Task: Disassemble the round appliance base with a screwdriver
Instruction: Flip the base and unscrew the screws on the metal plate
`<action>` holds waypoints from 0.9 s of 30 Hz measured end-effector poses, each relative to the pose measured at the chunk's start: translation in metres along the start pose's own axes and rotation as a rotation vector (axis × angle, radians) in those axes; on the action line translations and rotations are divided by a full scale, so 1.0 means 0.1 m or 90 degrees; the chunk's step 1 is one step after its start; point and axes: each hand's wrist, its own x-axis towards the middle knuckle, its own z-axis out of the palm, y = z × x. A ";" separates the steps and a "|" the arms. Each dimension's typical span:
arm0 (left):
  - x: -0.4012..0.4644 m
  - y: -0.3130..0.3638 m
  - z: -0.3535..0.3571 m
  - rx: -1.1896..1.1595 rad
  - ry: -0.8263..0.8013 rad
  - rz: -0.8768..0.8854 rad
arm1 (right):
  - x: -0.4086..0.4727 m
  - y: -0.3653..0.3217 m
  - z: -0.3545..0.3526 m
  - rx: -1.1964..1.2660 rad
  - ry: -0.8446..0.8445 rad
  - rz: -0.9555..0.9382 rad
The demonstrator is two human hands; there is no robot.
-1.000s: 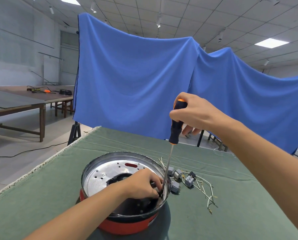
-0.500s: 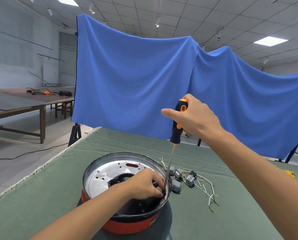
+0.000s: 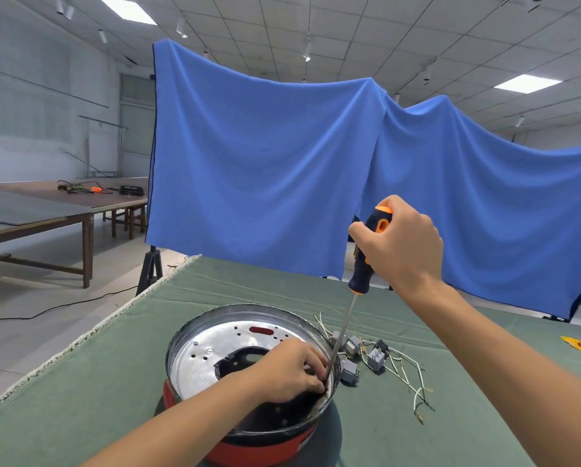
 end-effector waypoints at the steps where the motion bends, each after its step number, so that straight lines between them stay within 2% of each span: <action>1: 0.00 0.00 0.01 0.012 0.004 0.003 | -0.01 0.01 0.00 0.006 0.012 -0.003; 3: 0.01 -0.01 0.01 0.034 0.010 0.011 | -0.02 0.03 0.01 0.016 0.021 -0.005; 5: 0.00 -0.01 0.01 0.045 0.012 0.018 | 0.01 0.02 0.00 0.048 -0.024 0.001; 7: 0.00 -0.01 0.01 0.045 0.012 0.019 | 0.07 -0.05 -0.02 0.133 -0.155 0.023; 9: 0.00 -0.01 0.00 0.044 0.012 0.017 | 0.16 -0.15 -0.07 0.222 -0.329 0.054; 11: 0.00 -0.01 0.00 0.037 0.008 0.012 | 0.28 -0.22 -0.13 0.250 -0.477 0.076; 12: -0.01 -0.02 0.00 0.032 0.007 0.012 | 0.33 -0.25 -0.17 0.238 -0.516 0.074; 17: -0.03 -0.01 0.00 0.018 0.003 0.014 | 0.38 -0.28 -0.30 0.103 -0.564 0.073; 22: -0.04 0.03 -0.02 -0.001 -0.008 -0.003 | 0.35 -0.37 -0.29 0.019 -0.505 0.061; 27: -0.07 0.04 -0.03 -0.024 -0.003 -0.015 | 0.46 -0.43 -0.42 -0.013 -0.642 0.099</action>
